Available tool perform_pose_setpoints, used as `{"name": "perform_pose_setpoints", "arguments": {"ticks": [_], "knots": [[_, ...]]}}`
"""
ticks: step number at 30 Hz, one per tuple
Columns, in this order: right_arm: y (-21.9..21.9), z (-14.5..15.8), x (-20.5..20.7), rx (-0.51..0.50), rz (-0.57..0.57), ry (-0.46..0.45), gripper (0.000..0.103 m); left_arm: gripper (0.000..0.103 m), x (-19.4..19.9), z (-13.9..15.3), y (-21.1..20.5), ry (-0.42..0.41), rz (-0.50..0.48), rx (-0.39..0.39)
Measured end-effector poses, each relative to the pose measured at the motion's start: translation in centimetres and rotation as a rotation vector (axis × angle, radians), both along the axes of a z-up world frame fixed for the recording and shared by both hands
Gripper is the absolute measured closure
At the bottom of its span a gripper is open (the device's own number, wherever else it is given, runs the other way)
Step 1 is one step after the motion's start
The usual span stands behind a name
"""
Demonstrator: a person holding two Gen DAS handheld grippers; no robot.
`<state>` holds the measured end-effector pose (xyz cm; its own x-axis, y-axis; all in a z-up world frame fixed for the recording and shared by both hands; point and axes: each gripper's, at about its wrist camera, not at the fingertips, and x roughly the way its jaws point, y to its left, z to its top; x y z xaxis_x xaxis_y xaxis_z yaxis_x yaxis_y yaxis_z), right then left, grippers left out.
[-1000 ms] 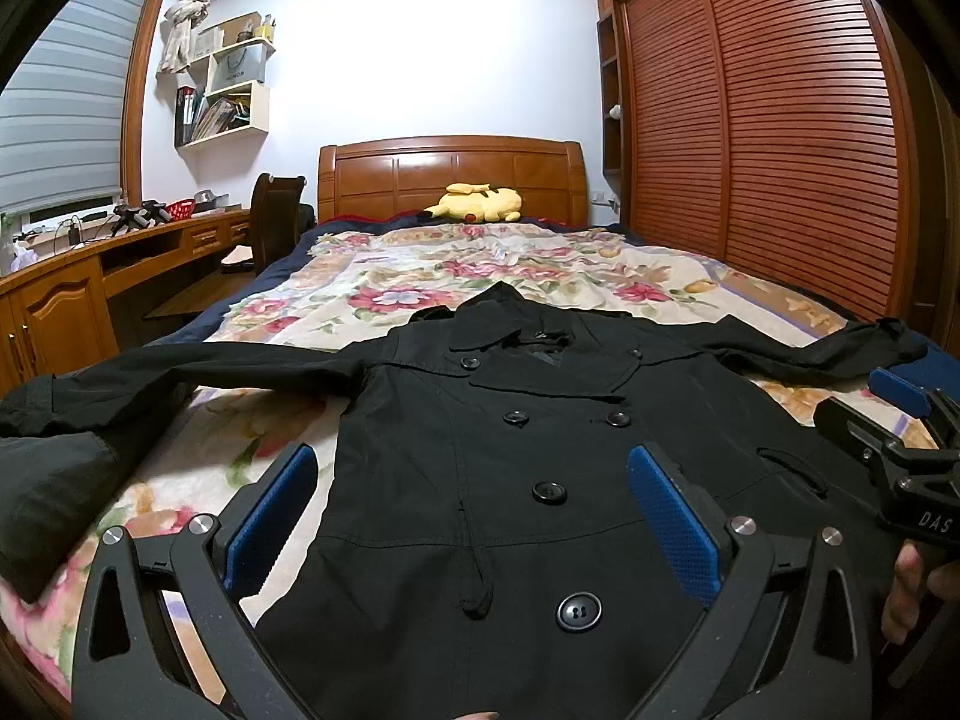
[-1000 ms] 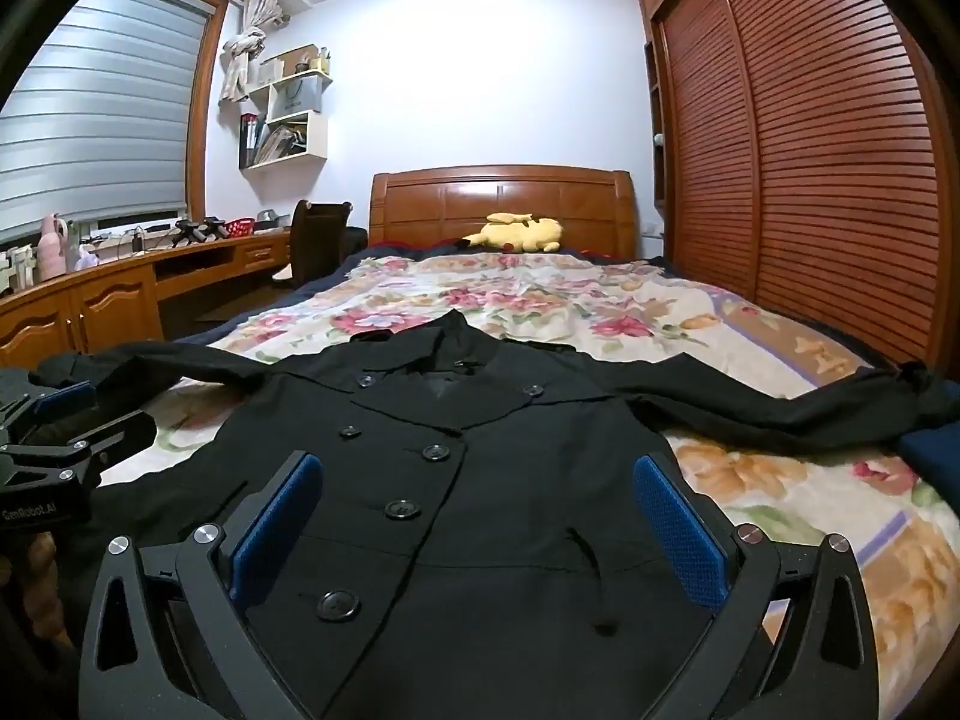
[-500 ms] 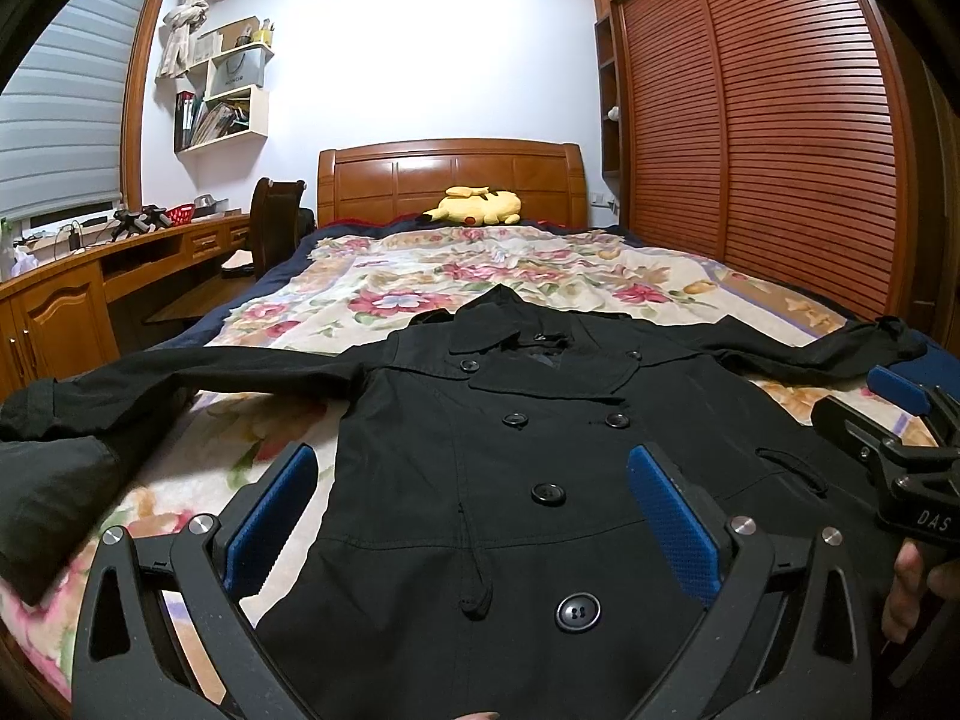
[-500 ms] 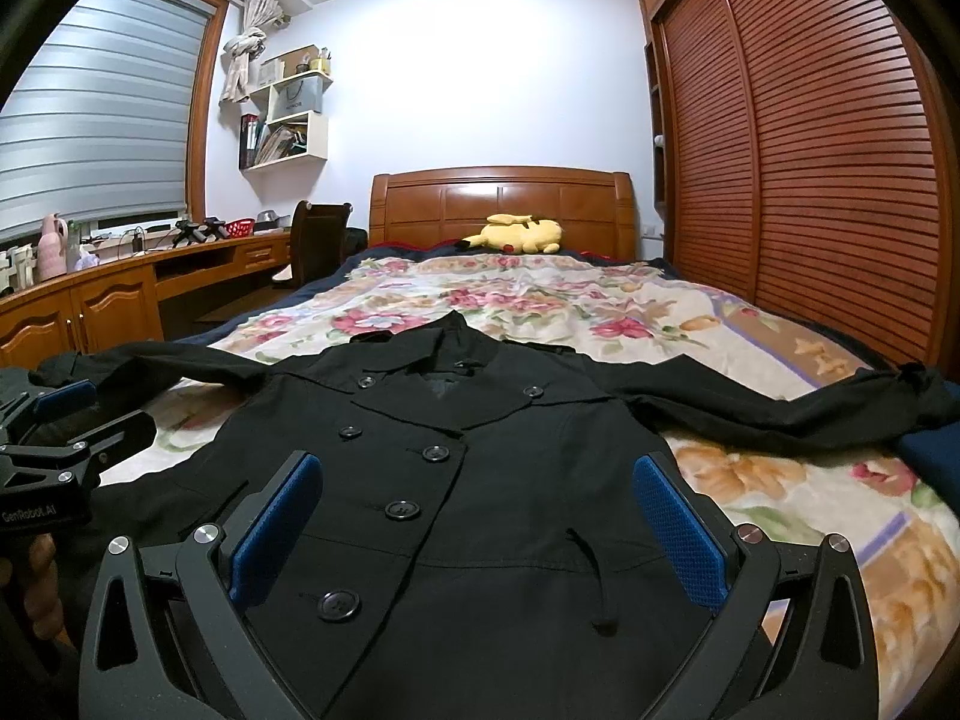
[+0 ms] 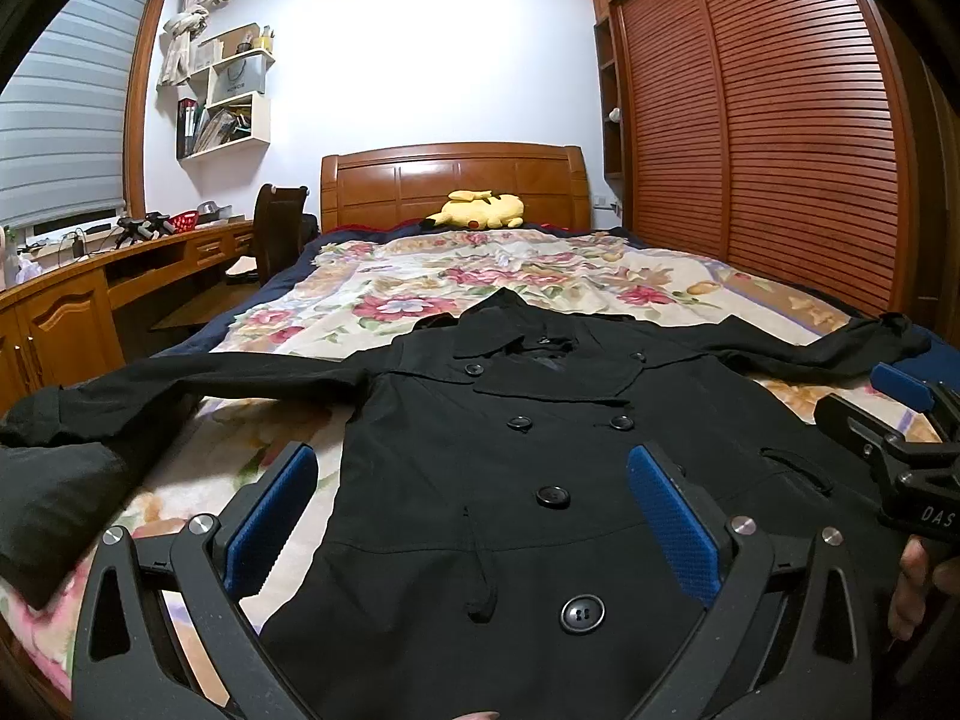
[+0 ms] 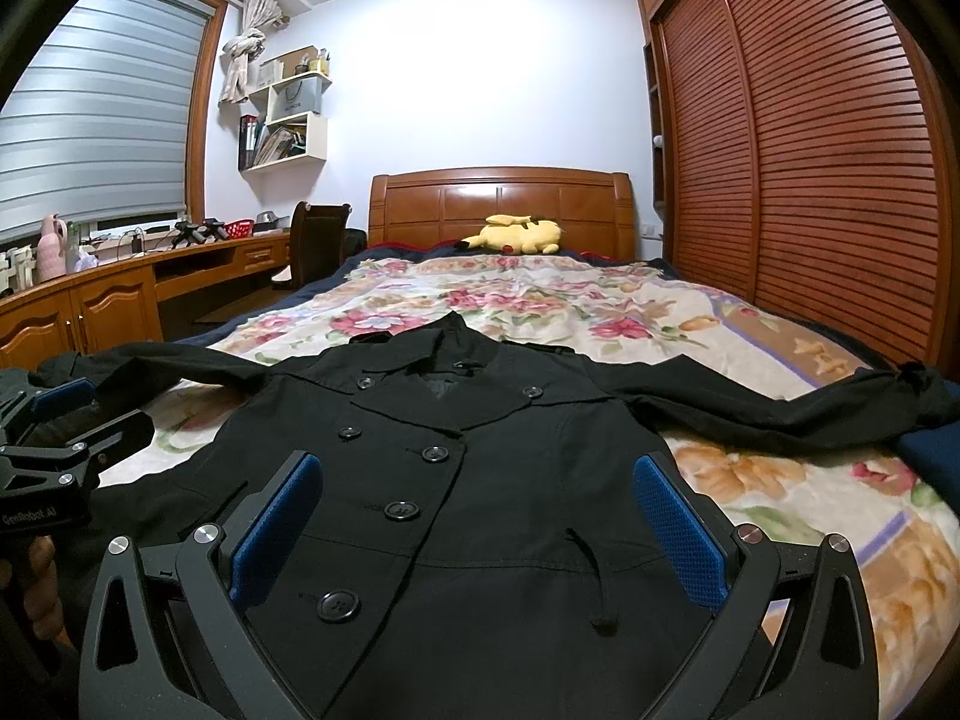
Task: Fold large clothes
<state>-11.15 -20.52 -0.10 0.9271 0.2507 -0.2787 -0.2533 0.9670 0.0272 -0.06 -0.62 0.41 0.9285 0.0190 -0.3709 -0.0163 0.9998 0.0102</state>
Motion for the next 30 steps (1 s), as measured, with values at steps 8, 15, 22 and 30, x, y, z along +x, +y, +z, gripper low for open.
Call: {"name": "perform_pose_setpoints", "arguments": {"ticks": [8, 15, 22, 30], "knots": [[0.07, 0.00, -0.07, 0.003, -0.001, 0.000, 0.000, 0.000, 0.03, -0.04, -0.01, -0.001, 0.000, 0.000], [0.10, 0.00, -0.05, 0.003, -0.002, 0.002, 0.000, 0.000, 0.02, -0.06, -0.08, -0.002, -0.001, 0.002], [0.12, -0.01, -0.07, 0.003, -0.001, 0.003, 0.000, 0.000, 0.04, -0.07, -0.14, -0.002, 0.001, 0.002], [0.12, -0.02, -0.06, 0.004, 0.000, 0.003, 0.000, 0.000, -0.08, -0.07, -0.17, -0.003, 0.001, 0.002]]}}
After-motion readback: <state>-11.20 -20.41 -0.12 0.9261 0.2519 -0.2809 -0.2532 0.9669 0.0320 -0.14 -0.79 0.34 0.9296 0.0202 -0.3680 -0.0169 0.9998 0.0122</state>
